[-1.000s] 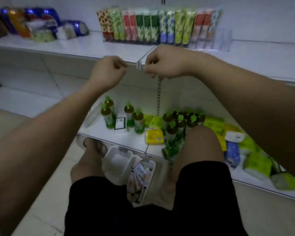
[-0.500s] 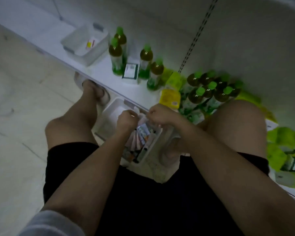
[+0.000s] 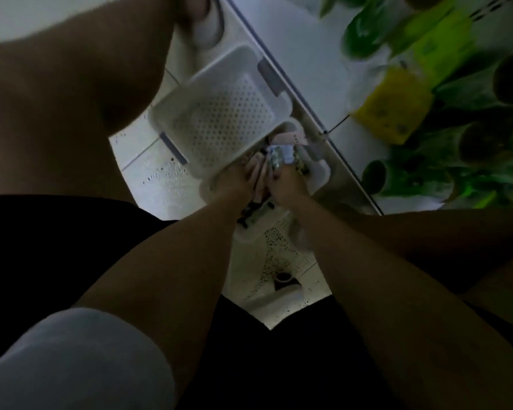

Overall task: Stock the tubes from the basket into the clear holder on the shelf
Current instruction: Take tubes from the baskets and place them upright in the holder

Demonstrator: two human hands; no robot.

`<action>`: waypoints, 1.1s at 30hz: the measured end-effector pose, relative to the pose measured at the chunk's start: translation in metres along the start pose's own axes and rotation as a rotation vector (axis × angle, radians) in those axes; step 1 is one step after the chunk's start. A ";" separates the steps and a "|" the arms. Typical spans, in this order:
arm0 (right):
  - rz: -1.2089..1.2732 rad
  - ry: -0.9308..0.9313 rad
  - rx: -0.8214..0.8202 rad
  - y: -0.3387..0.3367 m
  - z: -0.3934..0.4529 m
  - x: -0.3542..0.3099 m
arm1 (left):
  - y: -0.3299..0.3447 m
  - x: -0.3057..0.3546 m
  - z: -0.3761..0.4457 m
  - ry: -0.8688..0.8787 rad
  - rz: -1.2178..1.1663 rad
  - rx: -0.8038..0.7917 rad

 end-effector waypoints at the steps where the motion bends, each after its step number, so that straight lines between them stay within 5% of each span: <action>1: -0.046 0.015 -0.047 0.008 0.005 0.005 | 0.006 -0.004 0.009 -0.001 -0.005 0.018; 3: -0.094 0.097 -0.060 0.006 0.012 0.023 | 0.018 -0.014 0.017 -0.197 -0.155 -0.051; 7: 0.042 0.188 -0.027 0.002 0.025 0.034 | 0.037 -0.020 0.031 -0.257 -0.191 -0.074; 14: 0.075 0.229 -0.080 -0.010 0.026 0.026 | 0.026 -0.001 0.024 -0.161 -0.314 -0.119; 21: 0.089 0.022 0.020 -0.041 -0.008 -0.012 | -0.021 0.031 -0.003 -0.061 -0.229 -0.035; 25: 0.216 -0.023 0.051 -0.059 -0.039 -0.041 | -0.057 0.044 -0.027 -0.002 -0.333 0.048; 30: 0.692 -0.052 -0.119 -0.064 -0.094 -0.083 | -0.111 0.070 -0.071 0.106 -0.559 0.204; 33: 0.708 -0.193 -0.191 -0.080 -0.139 -0.113 | -0.142 0.087 -0.101 0.233 -0.632 0.280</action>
Point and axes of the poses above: each hand's wrist, its own z-axis towards the middle knuckle, its own y-axis out of the palm, x = y × z, the point moved 7 cm from there along z, towards the middle knuckle, and after that the axes turned 15 degrees about z, right-handed, at the moved point
